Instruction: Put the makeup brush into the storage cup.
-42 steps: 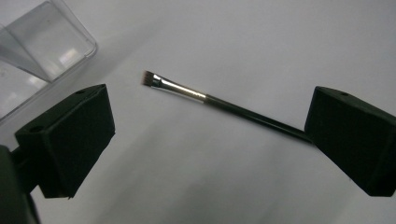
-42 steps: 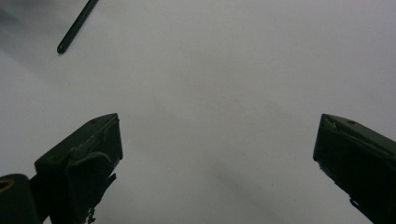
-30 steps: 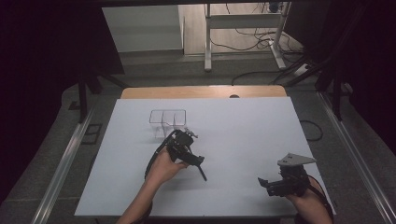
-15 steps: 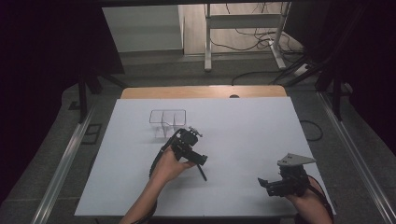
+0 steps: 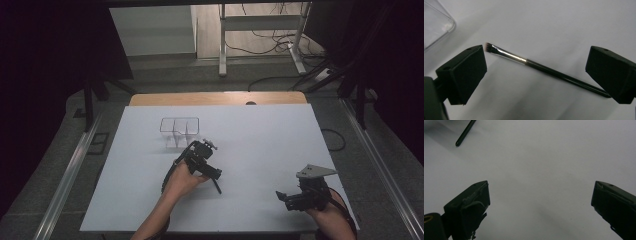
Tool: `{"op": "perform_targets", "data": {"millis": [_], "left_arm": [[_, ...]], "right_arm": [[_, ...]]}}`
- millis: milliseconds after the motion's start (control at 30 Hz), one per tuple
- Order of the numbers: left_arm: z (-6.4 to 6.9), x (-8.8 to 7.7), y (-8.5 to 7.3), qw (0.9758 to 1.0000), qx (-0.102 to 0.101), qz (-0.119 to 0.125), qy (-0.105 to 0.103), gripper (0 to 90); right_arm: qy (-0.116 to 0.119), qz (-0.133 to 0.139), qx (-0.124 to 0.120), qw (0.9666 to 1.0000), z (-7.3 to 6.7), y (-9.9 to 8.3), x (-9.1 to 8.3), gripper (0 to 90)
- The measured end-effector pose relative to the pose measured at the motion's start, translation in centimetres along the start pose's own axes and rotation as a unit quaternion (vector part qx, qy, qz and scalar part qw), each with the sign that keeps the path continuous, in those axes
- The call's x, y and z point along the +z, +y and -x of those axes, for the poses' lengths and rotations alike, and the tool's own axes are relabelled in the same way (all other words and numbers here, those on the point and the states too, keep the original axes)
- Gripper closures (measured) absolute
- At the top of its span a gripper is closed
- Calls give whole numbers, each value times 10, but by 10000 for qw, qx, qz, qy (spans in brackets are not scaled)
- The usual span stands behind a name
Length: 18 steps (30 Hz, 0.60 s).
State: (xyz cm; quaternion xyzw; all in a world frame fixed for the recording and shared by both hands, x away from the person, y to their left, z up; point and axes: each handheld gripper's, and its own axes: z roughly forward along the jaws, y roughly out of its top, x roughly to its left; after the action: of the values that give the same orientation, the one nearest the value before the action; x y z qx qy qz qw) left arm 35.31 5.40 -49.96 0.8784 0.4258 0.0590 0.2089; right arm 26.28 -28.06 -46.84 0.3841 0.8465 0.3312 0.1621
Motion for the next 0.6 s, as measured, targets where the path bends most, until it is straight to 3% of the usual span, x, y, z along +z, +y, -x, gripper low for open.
{"op": "perform_targets", "data": {"millis": [600], "left_arm": [[6, 18, -9, 9997, 15, -239, 51, 84]], "right_arm": [[18, -19, -42, 10000, 0, 0, 0, 24]]}}
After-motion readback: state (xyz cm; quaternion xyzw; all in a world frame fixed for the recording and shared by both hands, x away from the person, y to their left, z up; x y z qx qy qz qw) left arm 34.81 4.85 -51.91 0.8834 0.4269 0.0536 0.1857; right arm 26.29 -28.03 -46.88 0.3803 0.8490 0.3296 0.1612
